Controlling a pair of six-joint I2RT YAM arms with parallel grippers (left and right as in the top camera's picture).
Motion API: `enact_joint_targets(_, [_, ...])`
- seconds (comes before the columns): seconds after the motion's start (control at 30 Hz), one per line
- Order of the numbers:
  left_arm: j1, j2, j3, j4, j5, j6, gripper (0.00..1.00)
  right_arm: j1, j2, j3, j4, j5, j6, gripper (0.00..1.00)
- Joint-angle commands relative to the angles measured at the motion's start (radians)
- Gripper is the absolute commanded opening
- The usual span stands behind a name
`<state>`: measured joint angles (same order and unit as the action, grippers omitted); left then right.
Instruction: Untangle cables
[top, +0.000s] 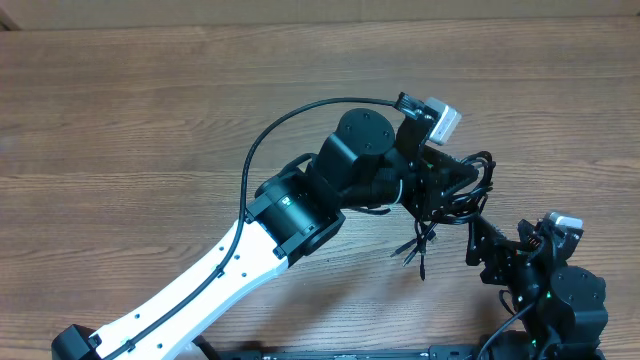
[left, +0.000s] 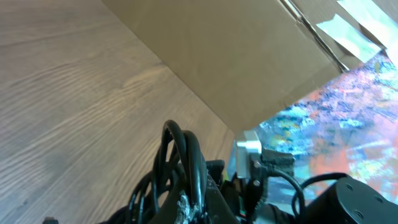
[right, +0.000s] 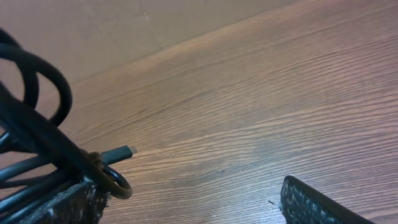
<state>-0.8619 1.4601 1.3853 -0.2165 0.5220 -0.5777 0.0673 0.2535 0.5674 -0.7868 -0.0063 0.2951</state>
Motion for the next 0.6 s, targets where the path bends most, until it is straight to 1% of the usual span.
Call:
enact_joint_targets(0.0, [-0.023, -0.009, 0.018, -0.011, 0.056, -0.013, 0.04, 0.004, -0.002, -0.007, 0.005, 0.061, 0.022, 0.87])
enact_joint_targets(0.13, [-0.029, -0.009, 0.018, -0.020, 0.082, -0.013, 0.04, 0.004, -0.002, -0.007, 0.024, 0.130, 0.063, 0.88])
enact_joint_targets(0.3, [-0.043, -0.009, 0.018, -0.023, 0.089, -0.013, 0.04, 0.004, -0.002, -0.007, 0.137, 0.158, 0.069, 0.91])
enact_joint_targets(0.37, [-0.046, -0.009, 0.018, -0.022, 0.095, -0.013, 0.04, 0.004, 0.000, -0.007, 0.154, 0.239, 0.097, 0.91])
enact_joint_targets(0.43, [-0.051, -0.009, 0.018, -0.021, 0.109, -0.013, 0.04, 0.004, 0.023, -0.009, 0.150, 0.388, 0.151, 0.96])
enact_joint_targets(0.47, [-0.055, -0.009, 0.018, -0.021, 0.113, -0.013, 0.04, 0.004, 0.034, -0.011, 0.151, 0.411, 0.151, 0.96])
enact_joint_targets(0.57, [-0.055, -0.009, 0.018, -0.023, 0.134, 0.010, 0.04, 0.004, 0.095, -0.034, 0.148, 0.513, 0.219, 0.96])
